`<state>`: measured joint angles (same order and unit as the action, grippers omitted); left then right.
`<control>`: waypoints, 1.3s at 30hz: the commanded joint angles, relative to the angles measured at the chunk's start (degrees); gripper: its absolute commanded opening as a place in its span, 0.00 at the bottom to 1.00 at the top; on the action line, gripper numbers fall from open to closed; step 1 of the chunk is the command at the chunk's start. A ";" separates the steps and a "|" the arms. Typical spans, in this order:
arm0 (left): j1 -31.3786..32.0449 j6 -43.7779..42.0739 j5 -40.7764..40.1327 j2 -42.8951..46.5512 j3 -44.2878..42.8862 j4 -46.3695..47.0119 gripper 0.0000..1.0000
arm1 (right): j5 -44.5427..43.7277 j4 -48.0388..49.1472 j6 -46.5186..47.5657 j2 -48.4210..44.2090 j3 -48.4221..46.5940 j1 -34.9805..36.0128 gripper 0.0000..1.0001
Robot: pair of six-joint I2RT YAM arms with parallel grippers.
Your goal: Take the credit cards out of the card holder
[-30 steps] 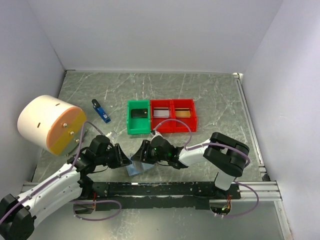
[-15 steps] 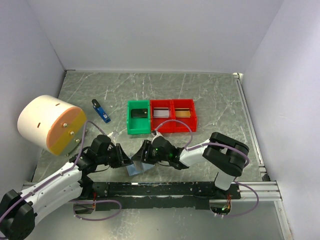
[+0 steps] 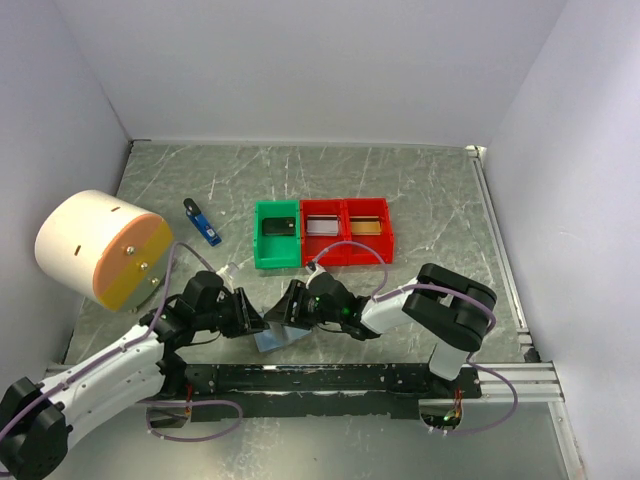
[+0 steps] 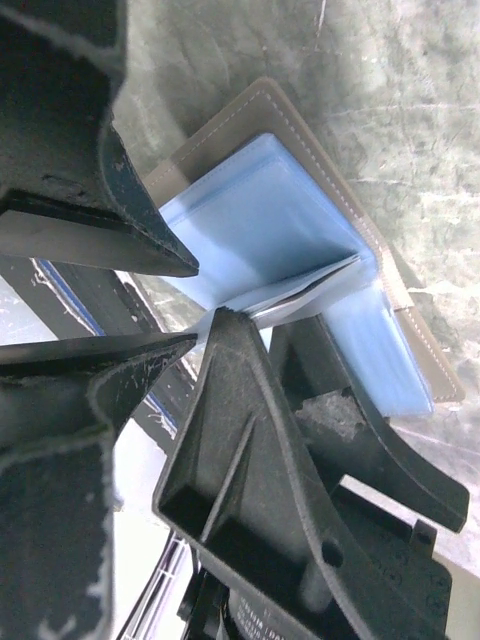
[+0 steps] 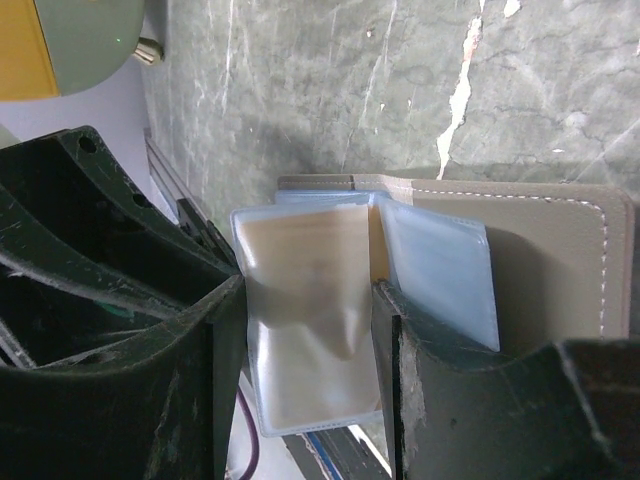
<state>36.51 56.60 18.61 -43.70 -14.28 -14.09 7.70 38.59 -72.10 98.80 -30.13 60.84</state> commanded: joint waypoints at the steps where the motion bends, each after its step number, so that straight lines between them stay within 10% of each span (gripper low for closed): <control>1: 1.16 3.19 0.22 3.61 0.84 -1.06 0.42 | -0.74 -10.69 1.24 3.56 2.56 -0.07 0.49; 39: 6.19 4.87 -10.01 -3.18 -0.30 -4.19 0.44 | 0.55 -7.89 0.70 3.90 3.50 -0.62 0.51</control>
<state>42.39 63.16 14.26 -45.71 -13.43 -14.02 8.82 41.01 -72.79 99.81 -29.52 60.38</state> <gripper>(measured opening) 0.421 0.506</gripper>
